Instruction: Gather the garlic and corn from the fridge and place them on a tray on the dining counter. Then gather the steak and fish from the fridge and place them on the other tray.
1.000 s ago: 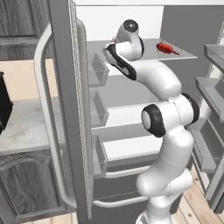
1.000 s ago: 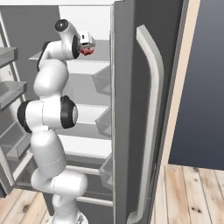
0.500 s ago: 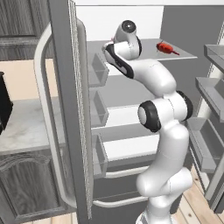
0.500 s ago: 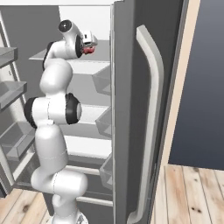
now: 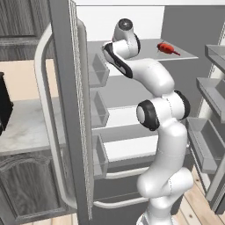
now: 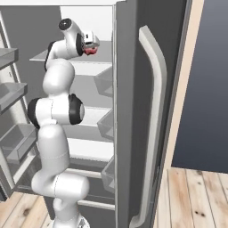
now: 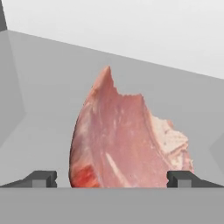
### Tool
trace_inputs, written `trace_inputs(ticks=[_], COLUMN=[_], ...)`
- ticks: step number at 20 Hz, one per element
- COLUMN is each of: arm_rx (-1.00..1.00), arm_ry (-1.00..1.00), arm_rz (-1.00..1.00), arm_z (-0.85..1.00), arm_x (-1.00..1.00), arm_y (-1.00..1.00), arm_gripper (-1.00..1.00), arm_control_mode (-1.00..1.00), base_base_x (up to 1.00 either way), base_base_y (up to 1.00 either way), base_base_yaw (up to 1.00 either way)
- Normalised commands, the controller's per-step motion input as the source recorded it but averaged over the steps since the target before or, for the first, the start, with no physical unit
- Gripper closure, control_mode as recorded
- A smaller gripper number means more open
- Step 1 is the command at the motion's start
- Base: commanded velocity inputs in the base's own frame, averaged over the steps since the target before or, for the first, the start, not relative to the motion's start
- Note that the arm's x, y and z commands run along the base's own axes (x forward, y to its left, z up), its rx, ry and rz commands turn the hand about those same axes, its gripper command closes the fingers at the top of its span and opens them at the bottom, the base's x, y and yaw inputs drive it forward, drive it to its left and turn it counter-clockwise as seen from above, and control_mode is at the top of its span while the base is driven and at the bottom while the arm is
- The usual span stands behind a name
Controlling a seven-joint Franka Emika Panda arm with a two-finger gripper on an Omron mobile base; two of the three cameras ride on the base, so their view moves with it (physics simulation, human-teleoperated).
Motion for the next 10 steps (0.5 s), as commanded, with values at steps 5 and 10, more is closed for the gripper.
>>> trace_inputs(ticks=[5,10], arm_rx=[0.03,0.05], arm_ry=[0.03,0.0], arm_rz=[-0.04,-0.01], arm_z=[-0.78,-0.8], arm_x=[0.11,0.04], arm_y=[-0.3,-0.53], arm_gripper=[-1.0,1.0], arm_control_mode=[-1.0,-1.0], base_base_x=[0.0,0.0], base_base_y=[0.0,0.0], base_base_yaw=[0.0,0.0])
